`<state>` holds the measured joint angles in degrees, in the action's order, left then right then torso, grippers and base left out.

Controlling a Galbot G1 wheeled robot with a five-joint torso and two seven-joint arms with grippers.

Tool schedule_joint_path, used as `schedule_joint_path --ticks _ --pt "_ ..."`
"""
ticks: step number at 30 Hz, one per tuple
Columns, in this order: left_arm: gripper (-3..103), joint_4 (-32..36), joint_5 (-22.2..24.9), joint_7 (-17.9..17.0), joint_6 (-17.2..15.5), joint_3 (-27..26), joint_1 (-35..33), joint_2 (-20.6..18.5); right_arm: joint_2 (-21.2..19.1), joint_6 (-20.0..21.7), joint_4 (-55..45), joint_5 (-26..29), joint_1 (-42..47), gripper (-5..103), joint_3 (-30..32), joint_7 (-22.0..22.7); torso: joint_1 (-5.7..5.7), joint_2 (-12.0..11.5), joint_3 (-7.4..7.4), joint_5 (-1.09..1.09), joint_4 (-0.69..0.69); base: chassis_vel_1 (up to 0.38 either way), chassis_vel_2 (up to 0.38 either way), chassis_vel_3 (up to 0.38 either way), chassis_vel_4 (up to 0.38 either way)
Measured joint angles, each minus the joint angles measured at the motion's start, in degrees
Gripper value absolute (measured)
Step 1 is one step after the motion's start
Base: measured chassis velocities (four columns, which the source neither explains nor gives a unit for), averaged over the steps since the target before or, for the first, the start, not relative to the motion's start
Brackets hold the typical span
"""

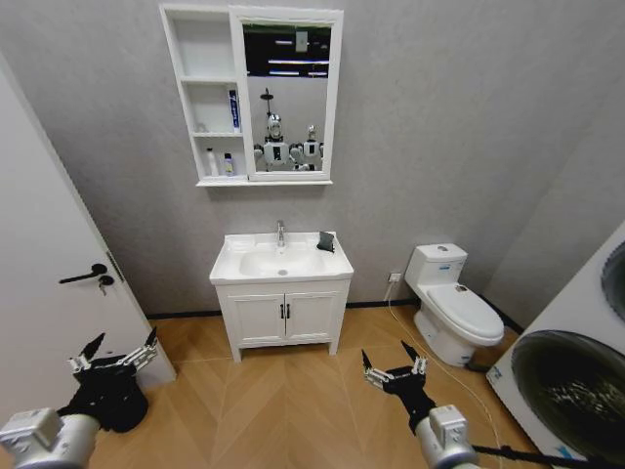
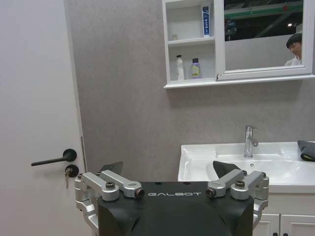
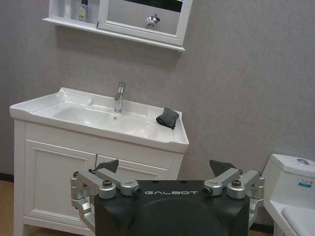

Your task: Move facial cleanser and shampoo from washbasin to cabinet, then wipe washbasin with towel.

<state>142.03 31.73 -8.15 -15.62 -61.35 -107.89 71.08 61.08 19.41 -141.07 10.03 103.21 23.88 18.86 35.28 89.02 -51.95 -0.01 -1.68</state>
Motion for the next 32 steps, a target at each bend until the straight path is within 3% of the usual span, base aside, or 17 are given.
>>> schedule_joint_path --ticks 32 --pt "100 0.00 0.00 0.00 0.00 0.00 -0.01 0.00 -3.07 0.70 -0.51 1.75 0.25 100 0.52 1.81 -0.01 0.02 0.00 0.01 0.00 0.005 0.000 -0.002 0.002"
